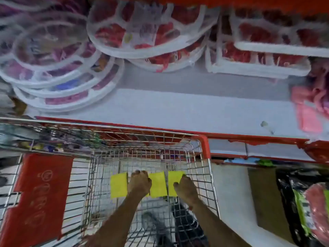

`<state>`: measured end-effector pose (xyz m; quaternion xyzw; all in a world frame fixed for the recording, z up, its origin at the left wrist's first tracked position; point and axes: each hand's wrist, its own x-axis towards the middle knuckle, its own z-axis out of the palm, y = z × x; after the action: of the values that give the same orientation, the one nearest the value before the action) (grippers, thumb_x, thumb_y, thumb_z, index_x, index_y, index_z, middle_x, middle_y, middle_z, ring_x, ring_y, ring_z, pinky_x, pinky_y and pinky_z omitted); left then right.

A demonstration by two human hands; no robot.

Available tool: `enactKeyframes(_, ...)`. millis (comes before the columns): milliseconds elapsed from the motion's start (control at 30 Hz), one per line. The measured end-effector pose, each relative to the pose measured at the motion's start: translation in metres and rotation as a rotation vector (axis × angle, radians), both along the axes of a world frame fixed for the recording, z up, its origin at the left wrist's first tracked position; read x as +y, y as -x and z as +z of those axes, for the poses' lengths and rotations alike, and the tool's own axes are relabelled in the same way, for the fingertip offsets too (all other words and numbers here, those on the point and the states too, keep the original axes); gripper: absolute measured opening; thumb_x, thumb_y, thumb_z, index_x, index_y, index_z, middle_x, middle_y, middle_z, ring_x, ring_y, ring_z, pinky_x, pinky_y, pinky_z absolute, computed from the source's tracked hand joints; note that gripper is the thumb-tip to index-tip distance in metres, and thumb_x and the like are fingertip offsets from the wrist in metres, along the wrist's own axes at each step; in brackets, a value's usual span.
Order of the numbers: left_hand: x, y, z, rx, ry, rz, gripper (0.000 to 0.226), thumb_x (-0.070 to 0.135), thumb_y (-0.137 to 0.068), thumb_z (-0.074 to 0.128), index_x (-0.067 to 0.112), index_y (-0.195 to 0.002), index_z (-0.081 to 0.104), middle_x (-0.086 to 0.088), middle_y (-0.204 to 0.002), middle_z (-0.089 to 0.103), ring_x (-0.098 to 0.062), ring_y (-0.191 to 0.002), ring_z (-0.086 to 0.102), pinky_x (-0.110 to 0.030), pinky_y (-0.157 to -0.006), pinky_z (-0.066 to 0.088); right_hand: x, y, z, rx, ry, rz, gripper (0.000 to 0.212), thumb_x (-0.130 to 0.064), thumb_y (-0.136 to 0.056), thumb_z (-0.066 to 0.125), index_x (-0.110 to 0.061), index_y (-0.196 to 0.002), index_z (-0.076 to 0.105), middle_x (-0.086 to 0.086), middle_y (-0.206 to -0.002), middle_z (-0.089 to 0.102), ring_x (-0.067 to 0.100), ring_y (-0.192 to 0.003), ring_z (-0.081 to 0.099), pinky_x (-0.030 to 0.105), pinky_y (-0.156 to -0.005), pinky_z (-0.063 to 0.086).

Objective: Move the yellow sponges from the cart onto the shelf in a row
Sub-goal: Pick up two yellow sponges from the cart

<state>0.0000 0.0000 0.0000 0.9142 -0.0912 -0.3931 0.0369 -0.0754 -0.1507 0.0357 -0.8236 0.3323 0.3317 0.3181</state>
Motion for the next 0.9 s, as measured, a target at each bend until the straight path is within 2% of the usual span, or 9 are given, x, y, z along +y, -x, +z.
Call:
enactKeyframes(100, -0.002, 0.012, -0.022, 0.138, -0.021, 0.148, 0.042, 0.030, -0.095, 0.041, 0.006, -0.127, 0.055, -0.015, -0.131, 0.057, -0.032, -0.119, 0.053, -0.041, -0.098, 0.047, 0.002, 0.004, -0.016, 0.101, -0.043, -0.032, 0.058, -0.025, -0.095, 0.046, 0.011, -0.138, 0.030, 0.024, -0.144, 0.039, 0.034, -0.117, 0.055, 0.037, -0.095, 0.049)
enactKeyframes(200, -0.006, 0.025, -0.035, 0.203, -0.030, 0.247, 0.040, 0.027, -0.092, 0.043, 0.003, -0.121, 0.056, -0.017, -0.128, 0.058, -0.033, -0.117, 0.055, -0.039, -0.093, 0.047, 0.001, 0.008, -0.031, 0.125, -0.049, -0.078, 0.062, -0.021, -0.094, 0.047, 0.012, -0.140, 0.022, 0.024, -0.134, 0.051, 0.034, -0.116, 0.056, 0.037, -0.091, 0.050)
enactKeyframes(267, -0.010, 0.029, -0.041, 0.201, -0.028, 0.302, 0.038, 0.024, -0.091, 0.044, 0.002, -0.120, 0.054, -0.018, -0.126, 0.059, -0.033, -0.116, 0.056, -0.038, -0.093, 0.047, 0.000, 0.006, -0.038, 0.129, -0.041, -0.092, 0.062, -0.020, -0.094, 0.047, 0.012, -0.141, 0.021, 0.023, -0.136, 0.049, 0.033, -0.119, 0.054, 0.035, -0.090, 0.049)
enactKeyframes(367, -0.012, 0.033, -0.047, 0.155, 0.026, 0.408, 0.042, 0.022, -0.091, 0.046, 0.002, -0.127, 0.049, -0.018, -0.128, 0.056, -0.032, -0.116, 0.056, -0.039, -0.093, 0.049, 0.000, 0.005, -0.053, 0.093, -0.094, -0.191, 0.073, -0.019, -0.092, 0.049, 0.004, -0.147, 0.009, 0.020, -0.149, 0.034, 0.032, -0.120, 0.051, 0.029, -0.078, 0.045)
enactKeyframes(433, -0.015, 0.033, -0.049, 0.136, 0.060, 0.420, 0.047, 0.021, -0.091, 0.047, 0.002, -0.134, 0.044, -0.017, -0.133, 0.050, -0.032, -0.120, 0.053, -0.040, -0.096, 0.047, 0.003, 0.003, -0.058, 0.053, -0.099, -0.244, 0.077, -0.020, -0.090, 0.052, 0.000, -0.149, 0.007, 0.019, -0.149, 0.032, 0.035, -0.118, 0.051, 0.034, -0.082, 0.047)
enactKeyframes(500, -0.018, 0.035, -0.048, 0.113, 0.097, 0.432, 0.050, 0.019, -0.091, 0.048, 0.003, -0.137, 0.040, -0.017, -0.136, 0.046, -0.033, -0.121, 0.052, -0.040, -0.095, 0.048, 0.005, 0.001, -0.058, 0.047, -0.083, -0.252, 0.076, -0.020, -0.089, 0.053, -0.001, -0.149, 0.010, 0.022, -0.145, 0.033, 0.039, -0.115, 0.053, 0.039, -0.088, 0.049)
enactKeyframes(633, -0.019, 0.041, -0.044, 0.079, 0.155, 0.480, 0.043, 0.015, -0.090, 0.051, 0.011, -0.132, 0.046, -0.014, -0.135, 0.044, -0.032, -0.113, 0.058, -0.039, -0.089, 0.053, 0.007, -0.001, -0.059, 0.062, -0.031, -0.227, 0.067, -0.017, -0.086, 0.055, -0.001, -0.144, 0.027, 0.022, -0.139, 0.037, 0.038, -0.110, 0.056, 0.036, -0.087, 0.050)
enactKeyframes(800, -0.022, 0.050, -0.041, 0.077, 0.173, 0.624, 0.053, 0.014, -0.088, 0.055, 0.007, -0.138, 0.039, -0.016, -0.137, 0.045, -0.032, -0.123, 0.047, -0.040, -0.099, 0.046, 0.009, -0.001, -0.062, 0.065, -0.006, -0.189, 0.059, -0.017, -0.081, 0.060, -0.004, -0.135, 0.040, 0.021, -0.131, 0.050, 0.036, -0.115, 0.054, 0.037, -0.093, 0.048)
enactKeyframes(900, -0.020, 0.052, -0.043, 0.104, 0.141, 0.736, 0.057, 0.015, -0.086, 0.058, 0.003, -0.139, 0.039, -0.020, -0.136, 0.047, -0.035, -0.124, 0.045, -0.042, -0.102, 0.041, 0.007, -0.001, -0.064, 0.079, -0.020, -0.279, 0.048, -0.015, -0.078, 0.063, 0.001, -0.122, 0.048, 0.022, -0.120, 0.059, 0.035, -0.108, 0.059, 0.037, -0.084, 0.051)
